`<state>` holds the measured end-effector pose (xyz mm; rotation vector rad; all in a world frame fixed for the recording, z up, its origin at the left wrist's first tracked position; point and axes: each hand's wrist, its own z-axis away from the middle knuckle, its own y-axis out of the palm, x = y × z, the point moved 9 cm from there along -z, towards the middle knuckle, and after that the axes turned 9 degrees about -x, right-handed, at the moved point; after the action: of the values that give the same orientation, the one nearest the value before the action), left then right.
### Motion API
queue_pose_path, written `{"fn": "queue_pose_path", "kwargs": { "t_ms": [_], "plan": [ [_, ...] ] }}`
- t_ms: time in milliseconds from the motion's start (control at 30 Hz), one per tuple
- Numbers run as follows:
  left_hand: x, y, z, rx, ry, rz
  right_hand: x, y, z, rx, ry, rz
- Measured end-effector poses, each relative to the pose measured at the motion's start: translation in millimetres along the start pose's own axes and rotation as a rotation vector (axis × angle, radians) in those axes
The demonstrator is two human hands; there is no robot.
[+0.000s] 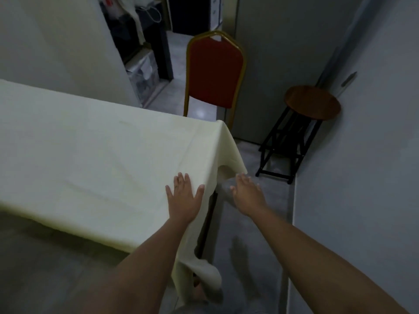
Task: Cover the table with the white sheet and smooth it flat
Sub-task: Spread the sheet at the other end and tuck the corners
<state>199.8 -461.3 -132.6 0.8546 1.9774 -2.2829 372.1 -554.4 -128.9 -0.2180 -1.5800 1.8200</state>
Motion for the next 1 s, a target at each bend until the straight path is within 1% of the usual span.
{"fn": "queue_pose_path", "kwargs": {
  "t_ms": [67, 167, 333, 433, 533, 633, 767, 900, 933, 967, 1000],
  "plan": [
    [0, 2, 2, -0.005, -0.002, -0.037, 9, -5, -16, -0.009, -0.065, 0.034],
    [3, 7, 2, 0.014, -0.024, -0.066, 34, -5, -37, 0.014, -0.231, 0.082],
    [3, 9, 9, -0.005, -0.066, -0.134, 82, -5, -62, -0.002, -0.602, 0.233],
    [4, 6, 20, -0.049, -0.118, -0.191, 103, -2, -68, 0.017, -0.850, 0.343],
    [-1, 7, 29, -0.082, -0.176, -0.201, 107, 2, -67, 0.042, -1.017, 0.447],
    [-9, 0, 40, -0.152, -0.216, -0.205, 101, -3, -62, -0.003, -1.106, 0.449],
    [-18, 2, 66, -0.224, -0.251, -0.291, 90, -1, -45, -0.030, -1.213, 0.443],
    [-25, 12, 87, -0.297, -0.334, -0.360, 68, 0, -31, -0.039, -1.269, 0.457],
    [-37, 17, 91, -0.305, -0.321, -0.367, 61, -1, -31, -0.022, -1.259, 0.440],
    [-54, 29, 95, -0.287, -0.271, -0.382, 53, -2, -32, -0.011, -1.241, 0.406],
    [-74, 53, 101, -0.222, -0.206, -0.400, 45, -3, -35, -0.012, -1.221, 0.372]
  ]
}}
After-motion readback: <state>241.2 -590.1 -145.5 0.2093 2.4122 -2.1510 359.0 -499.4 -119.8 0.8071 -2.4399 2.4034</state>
